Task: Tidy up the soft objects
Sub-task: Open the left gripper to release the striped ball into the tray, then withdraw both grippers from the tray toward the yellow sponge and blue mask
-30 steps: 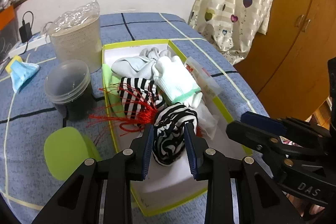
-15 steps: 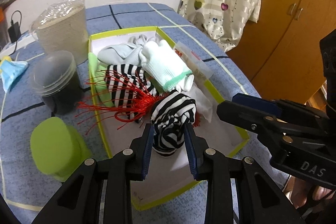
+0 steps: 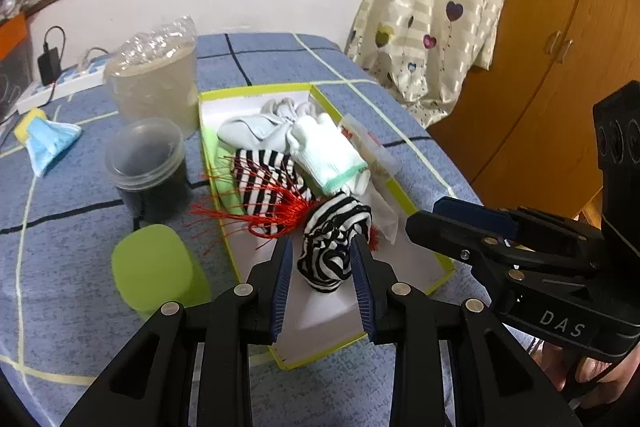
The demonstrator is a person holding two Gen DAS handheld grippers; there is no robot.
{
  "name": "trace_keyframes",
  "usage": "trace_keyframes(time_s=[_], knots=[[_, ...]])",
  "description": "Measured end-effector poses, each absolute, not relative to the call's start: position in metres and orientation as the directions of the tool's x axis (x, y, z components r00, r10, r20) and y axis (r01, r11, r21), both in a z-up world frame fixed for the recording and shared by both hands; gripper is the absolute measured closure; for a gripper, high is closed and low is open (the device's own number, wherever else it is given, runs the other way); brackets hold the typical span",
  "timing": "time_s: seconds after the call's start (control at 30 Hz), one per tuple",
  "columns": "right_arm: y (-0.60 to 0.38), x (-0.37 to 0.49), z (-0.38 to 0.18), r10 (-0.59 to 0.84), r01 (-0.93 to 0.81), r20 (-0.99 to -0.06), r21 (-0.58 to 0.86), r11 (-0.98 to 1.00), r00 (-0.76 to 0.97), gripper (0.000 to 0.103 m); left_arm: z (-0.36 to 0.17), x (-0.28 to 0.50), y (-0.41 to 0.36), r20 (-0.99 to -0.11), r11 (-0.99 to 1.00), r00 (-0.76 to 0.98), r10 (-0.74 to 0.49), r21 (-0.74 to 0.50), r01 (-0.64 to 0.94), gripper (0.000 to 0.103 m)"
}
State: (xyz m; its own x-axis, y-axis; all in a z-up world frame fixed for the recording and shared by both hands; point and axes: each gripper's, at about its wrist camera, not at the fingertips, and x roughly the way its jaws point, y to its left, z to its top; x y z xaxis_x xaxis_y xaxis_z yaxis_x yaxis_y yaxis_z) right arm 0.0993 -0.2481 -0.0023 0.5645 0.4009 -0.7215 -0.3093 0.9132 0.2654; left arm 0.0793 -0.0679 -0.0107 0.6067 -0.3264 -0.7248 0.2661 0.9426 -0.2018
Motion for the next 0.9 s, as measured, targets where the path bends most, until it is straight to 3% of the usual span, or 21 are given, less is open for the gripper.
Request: trace_keyframes(time_s=[0.33, 0.57, 0.73, 0.87, 0.9], knots=[[-0.236, 0.088, 0.014, 0.409, -0.343, -0.693, 0.242, 0.908, 0.593, 0.069, 0.011, 0.068, -0.061, -0.693, 0.956, 0.663, -0.284, -0.151, 0.252, 0.075], [-0.224, 0.078, 0.034, 0.418, -0.379, -0.632, 0.206, 0.902, 0.653, 0.069, 0.034, 0.056, -0.042, -0.640, 0.982, 0.746, -0.181, -0.081, 0.169, 0.074], [-0.209, 0.075, 0.049, 0.450, -0.426, -0.572, 0.184, 0.886, 0.686, 0.069, 0.040, 0.058, -0.014, -0.630, 0.991, 0.764, -0.136, -0.098, 0.095, 0.074], [-0.191, 0.076, 0.056, 0.478, -0.473, -0.547, 0.163, 0.866, 0.687, 0.068, 0.040, 0.059, 0.009, -0.631, 0.984, 0.757, -0.169, -0.150, 0.095, 0.074], [-0.186, 0.077, 0.056, 0.488, -0.485, -0.546, 0.162, 0.859, 0.681, 0.064, 0.040, 0.059, 0.013, -0.630, 0.984, 0.758, -0.166, -0.153, 0.089, 0.074]])
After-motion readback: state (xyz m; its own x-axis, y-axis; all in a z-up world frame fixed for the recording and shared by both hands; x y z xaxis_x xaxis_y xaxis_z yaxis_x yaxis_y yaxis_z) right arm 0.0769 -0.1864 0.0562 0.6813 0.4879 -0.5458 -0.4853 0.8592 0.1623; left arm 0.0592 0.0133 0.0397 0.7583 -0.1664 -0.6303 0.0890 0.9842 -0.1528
